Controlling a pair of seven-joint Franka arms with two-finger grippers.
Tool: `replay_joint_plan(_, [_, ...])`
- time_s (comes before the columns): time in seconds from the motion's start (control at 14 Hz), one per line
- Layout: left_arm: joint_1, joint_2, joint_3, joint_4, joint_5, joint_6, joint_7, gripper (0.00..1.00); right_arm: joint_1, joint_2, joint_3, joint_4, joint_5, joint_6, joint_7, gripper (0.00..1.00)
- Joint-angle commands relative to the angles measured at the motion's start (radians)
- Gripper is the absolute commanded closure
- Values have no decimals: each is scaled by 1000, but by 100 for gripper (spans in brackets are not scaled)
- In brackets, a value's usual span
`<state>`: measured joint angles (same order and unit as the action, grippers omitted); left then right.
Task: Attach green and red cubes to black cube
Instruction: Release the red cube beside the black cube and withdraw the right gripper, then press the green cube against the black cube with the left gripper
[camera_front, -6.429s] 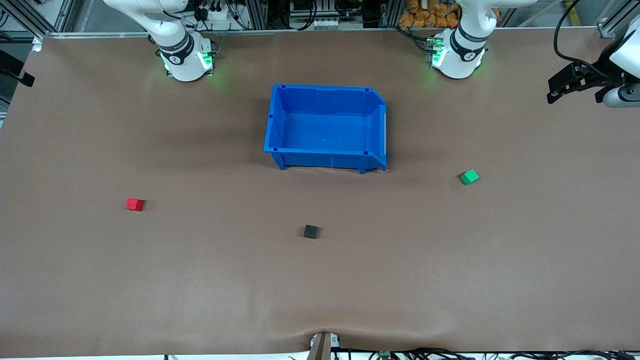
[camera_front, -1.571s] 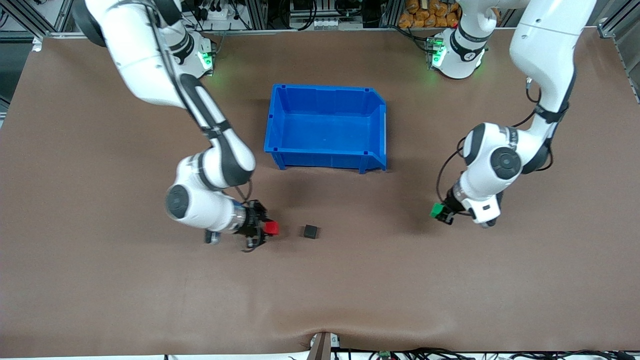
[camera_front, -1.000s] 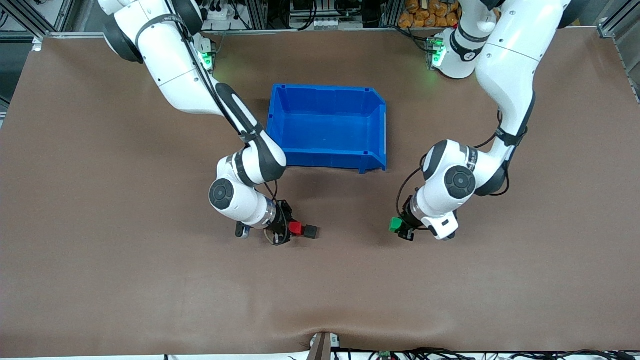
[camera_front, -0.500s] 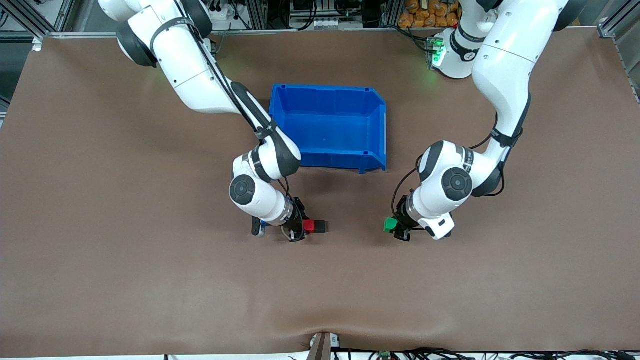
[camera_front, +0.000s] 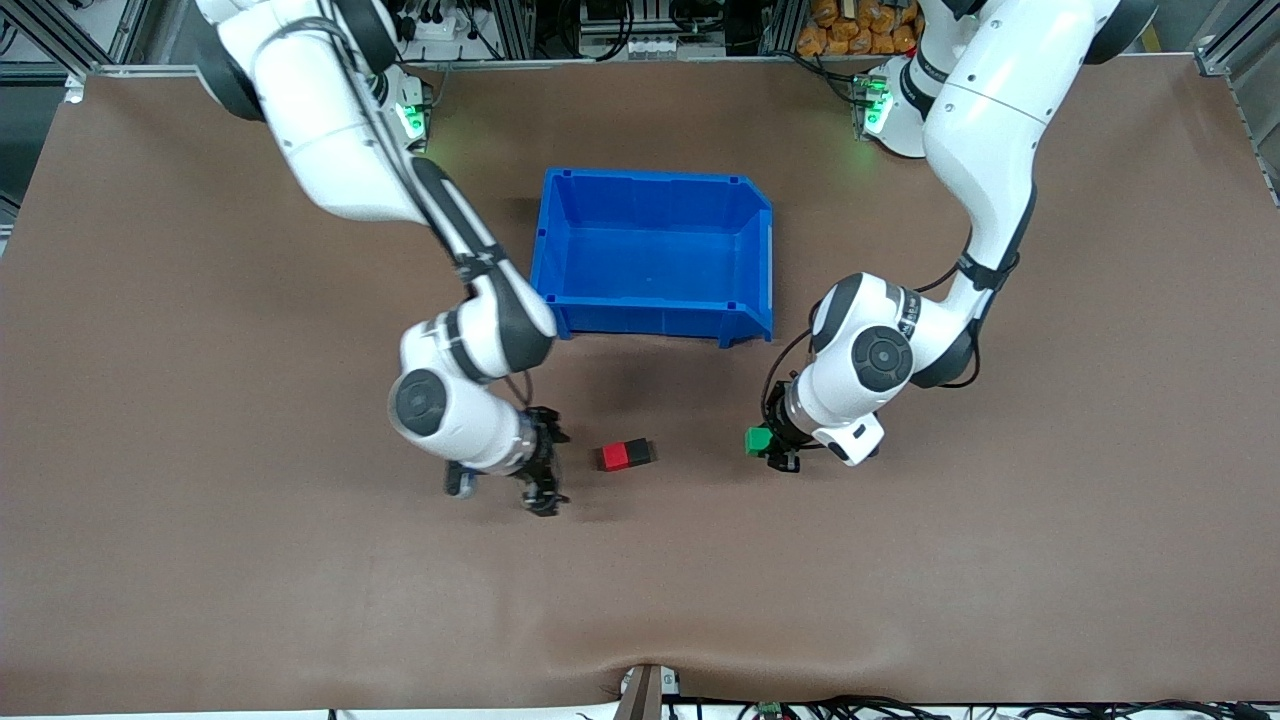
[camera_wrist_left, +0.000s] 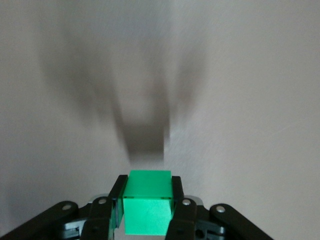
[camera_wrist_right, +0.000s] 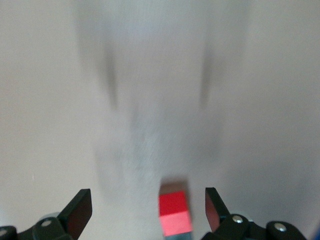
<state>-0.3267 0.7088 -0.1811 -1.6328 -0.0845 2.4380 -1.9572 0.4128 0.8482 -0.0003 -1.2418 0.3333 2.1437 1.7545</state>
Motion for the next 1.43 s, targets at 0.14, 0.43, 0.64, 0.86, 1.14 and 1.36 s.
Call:
replay_joint_plan(0.14, [-49, 106, 8, 160, -23, -5, -143, 100, -169, -176, 19, -25, -5, -390, -347, 0])
replay_joint_plan(0.43, [-92, 169, 11, 229, -21, -2, -232, 100, -242, -311, -12, -27, -124, -560, -620, 0])
replay_joint_plan(0.64, [-130, 170, 20, 241, -21, -1, -285, 100, -316, -385, -14, -25, -171, -688, -833, 0])
replay_joint_plan(0.86, [-149, 199, 23, 280, -21, 1, -322, 100, -408, -491, -12, -25, -186, -784, -1144, 0])
replay_joint_plan(1.14, [-164, 225, 23, 287, -18, 1, -309, 100, -433, -619, -13, -31, -387, -910, -1701, 0])
replay_joint_plan(1.36, [-176, 254, 28, 324, -17, 1, -316, 100, -462, -678, -9, -48, -360, -907, -1742, 0])
